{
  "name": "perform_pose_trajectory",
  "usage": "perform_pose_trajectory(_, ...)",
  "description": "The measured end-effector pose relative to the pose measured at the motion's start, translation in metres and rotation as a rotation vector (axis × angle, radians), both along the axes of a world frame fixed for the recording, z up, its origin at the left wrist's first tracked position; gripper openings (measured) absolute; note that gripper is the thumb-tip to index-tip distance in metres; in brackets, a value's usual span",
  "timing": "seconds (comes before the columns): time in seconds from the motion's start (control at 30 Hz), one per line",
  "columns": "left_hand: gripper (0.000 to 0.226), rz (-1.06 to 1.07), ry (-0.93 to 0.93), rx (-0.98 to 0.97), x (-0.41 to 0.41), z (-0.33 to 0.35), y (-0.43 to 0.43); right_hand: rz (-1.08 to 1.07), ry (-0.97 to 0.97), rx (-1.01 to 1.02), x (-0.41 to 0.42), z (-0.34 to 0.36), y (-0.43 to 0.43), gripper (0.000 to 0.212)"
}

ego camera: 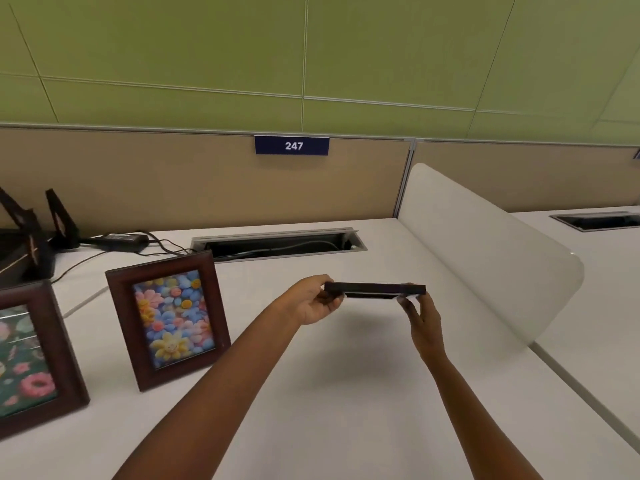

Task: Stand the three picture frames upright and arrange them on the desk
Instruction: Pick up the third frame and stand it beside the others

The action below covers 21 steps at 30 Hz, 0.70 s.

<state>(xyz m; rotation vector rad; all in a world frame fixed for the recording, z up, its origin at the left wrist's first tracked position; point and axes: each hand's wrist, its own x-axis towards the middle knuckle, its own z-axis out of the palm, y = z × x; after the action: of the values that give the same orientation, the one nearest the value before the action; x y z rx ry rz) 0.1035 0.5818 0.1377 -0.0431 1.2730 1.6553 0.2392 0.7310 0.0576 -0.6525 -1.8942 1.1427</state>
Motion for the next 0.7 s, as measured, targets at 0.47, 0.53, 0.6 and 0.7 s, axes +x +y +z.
perform_pose_trajectory(0.47,0.077,0.050,0.336,-0.210,-0.036,-0.036,-0.027,0.130,0.095,-0.130,-0.060,0.019,-0.029,0.019)
perform_pose_trajectory(0.53,0.080,0.032,0.349,-0.219,-0.037,-0.044,-0.026,0.138,0.093,-0.180,-0.065,0.019,-0.029,0.023)
perform_pose_trajectory(0.6,0.081,0.027,0.355,-0.205,-0.039,-0.048,-0.024,0.151,0.074,-0.214,-0.070,0.018,-0.029,0.023)
perform_pose_trajectory(0.7,0.077,0.032,0.342,-0.130,-0.042,-0.050,-0.020,0.199,0.071,-0.292,-0.074,0.014,-0.029,0.014)
